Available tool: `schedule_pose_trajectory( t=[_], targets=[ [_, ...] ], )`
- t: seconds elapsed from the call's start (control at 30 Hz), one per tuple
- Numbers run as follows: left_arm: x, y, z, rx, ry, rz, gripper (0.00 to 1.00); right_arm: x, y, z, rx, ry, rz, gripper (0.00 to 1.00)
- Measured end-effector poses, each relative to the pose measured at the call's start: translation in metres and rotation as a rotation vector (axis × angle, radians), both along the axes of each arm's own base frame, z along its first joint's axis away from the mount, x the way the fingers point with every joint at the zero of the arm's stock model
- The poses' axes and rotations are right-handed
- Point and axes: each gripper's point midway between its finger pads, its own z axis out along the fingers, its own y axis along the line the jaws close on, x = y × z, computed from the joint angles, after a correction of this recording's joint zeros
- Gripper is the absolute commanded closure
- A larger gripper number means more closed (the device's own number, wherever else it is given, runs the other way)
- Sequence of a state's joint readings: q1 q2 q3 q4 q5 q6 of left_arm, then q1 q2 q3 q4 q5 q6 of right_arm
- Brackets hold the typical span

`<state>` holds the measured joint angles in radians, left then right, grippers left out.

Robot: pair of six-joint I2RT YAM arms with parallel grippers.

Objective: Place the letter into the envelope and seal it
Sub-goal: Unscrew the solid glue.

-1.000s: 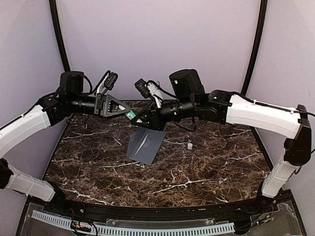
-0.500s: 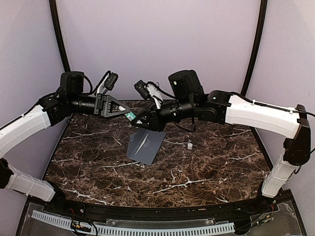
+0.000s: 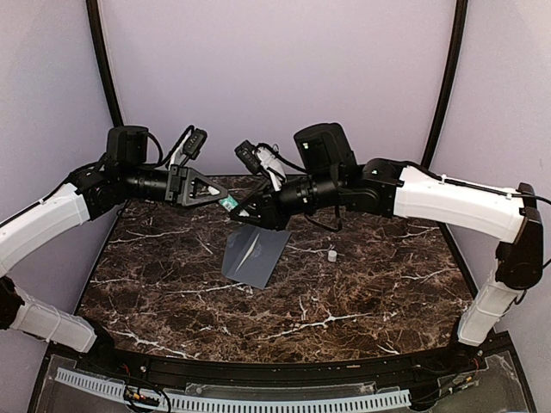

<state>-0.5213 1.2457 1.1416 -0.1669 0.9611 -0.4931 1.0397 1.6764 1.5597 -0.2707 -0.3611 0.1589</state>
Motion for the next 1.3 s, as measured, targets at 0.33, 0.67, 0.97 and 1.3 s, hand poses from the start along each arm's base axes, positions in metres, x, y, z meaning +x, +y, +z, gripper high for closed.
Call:
schedule_pose_trajectory(
  t=[0.33, 0.67, 0.97, 1.3],
  targets=[
    [0.002, 0.0, -0.001, 0.003, 0.0, 0.006, 1.0, 0.003, 0.0, -0.001, -0.005, -0.004, -0.027, 0.68],
    [0.006, 0.0, -0.011, 0.002, 0.031, 0.036, 1.0, 0.011, 0.001, 0.002, 0.018, -0.015, -0.071, 0.35],
    [0.021, 0.009, 0.005, -0.078, -0.045, 0.178, 1.0, 0.005, -0.024, 0.016, 0.138, -0.021, -0.123, 0.1],
    [0.02, 0.022, 0.057, -0.321, -0.202, 0.266, 1.0, 0.008, -0.031, 0.068, 0.606, 0.075, -0.168, 0.14]
  ],
)
